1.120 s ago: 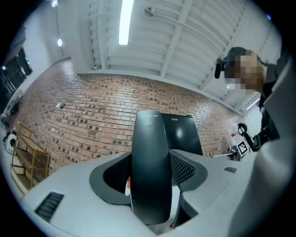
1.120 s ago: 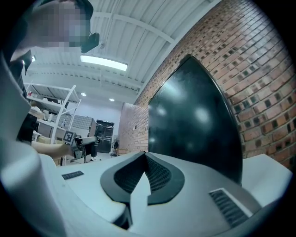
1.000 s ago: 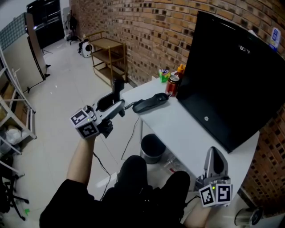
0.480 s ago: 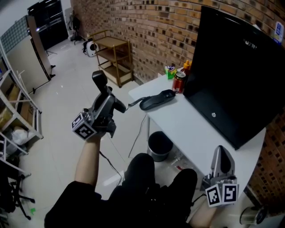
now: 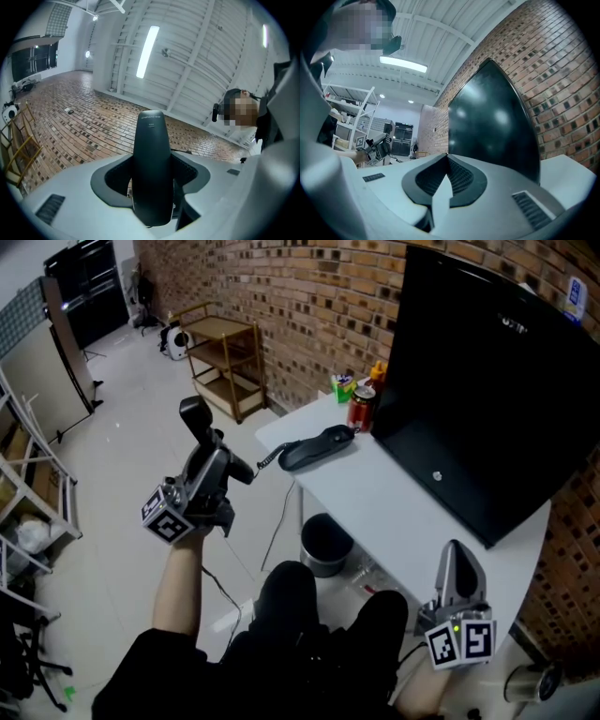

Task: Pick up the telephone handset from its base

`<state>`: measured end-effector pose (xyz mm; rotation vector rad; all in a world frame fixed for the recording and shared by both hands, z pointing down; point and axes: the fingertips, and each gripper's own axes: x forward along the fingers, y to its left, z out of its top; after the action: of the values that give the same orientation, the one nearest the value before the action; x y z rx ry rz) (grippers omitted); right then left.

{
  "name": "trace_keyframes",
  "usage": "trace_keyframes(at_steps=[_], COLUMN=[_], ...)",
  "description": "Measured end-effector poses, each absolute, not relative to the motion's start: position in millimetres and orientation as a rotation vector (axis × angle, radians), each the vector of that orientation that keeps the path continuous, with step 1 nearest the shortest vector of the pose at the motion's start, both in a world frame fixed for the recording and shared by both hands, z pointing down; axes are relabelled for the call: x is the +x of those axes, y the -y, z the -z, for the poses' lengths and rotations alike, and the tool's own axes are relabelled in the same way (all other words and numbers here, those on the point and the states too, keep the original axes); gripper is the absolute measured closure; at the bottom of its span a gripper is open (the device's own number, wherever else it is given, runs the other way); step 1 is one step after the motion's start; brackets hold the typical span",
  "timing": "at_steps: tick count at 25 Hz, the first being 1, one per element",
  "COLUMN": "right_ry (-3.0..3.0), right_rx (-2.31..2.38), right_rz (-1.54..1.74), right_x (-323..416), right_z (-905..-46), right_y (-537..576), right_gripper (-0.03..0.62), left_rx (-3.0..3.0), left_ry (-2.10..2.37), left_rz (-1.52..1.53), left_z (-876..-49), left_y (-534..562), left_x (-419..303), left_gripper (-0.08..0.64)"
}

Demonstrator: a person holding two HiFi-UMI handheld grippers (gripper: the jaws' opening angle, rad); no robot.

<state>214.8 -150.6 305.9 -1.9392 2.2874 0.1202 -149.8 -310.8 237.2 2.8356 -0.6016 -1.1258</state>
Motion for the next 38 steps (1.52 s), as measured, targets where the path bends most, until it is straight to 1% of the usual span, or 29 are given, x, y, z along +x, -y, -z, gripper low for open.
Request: trace_keyframes(at_steps=[8,11,17,25,28,31,35,38], right_ry=[-2.271,-2.277,-2.278,-2.282,-2.277,-2.277,-2.273,-2.265], right_rx=[-1.935,-1.998,-2.047,-2.053,-2.048,-2.049,-2.041,-2.042], right_rz=[-0.156,-0.225,-0.275,-0.294,-0.291,-0.285,-0.29,-0.284], right_x=[213,211,214,215,214,215,213,214], right_z=[-297,-293,-290,-288,-289,-289,-290,-292], right_y=[154,154,152,149,150,151,152,152], right_gripper=[0.583,0.583,0.583,0.584,0.584,0.584,0.584,0.583], left_rx=[2.883,2.898,3.026,2.945,2.993,2.878,3.021,3.006], left_ry=[0.621,0.619,0.561,0.579,0.563,0.59,0.609,0.614], left_rz=[1.02,0.996,0.969,0.972,0.955,0.974,0.949,0.941], left_z=[-241,-238,-208,-229,-219,-244,-215,-218], left_y=[312,310,290,301,294,307,292,293], left_x=[-140,-138,-111,-121,-113,-128,-117,-119], left_gripper=[0.308,0.308,0.308,0.308,0.307,0.308,0.308,0.308])
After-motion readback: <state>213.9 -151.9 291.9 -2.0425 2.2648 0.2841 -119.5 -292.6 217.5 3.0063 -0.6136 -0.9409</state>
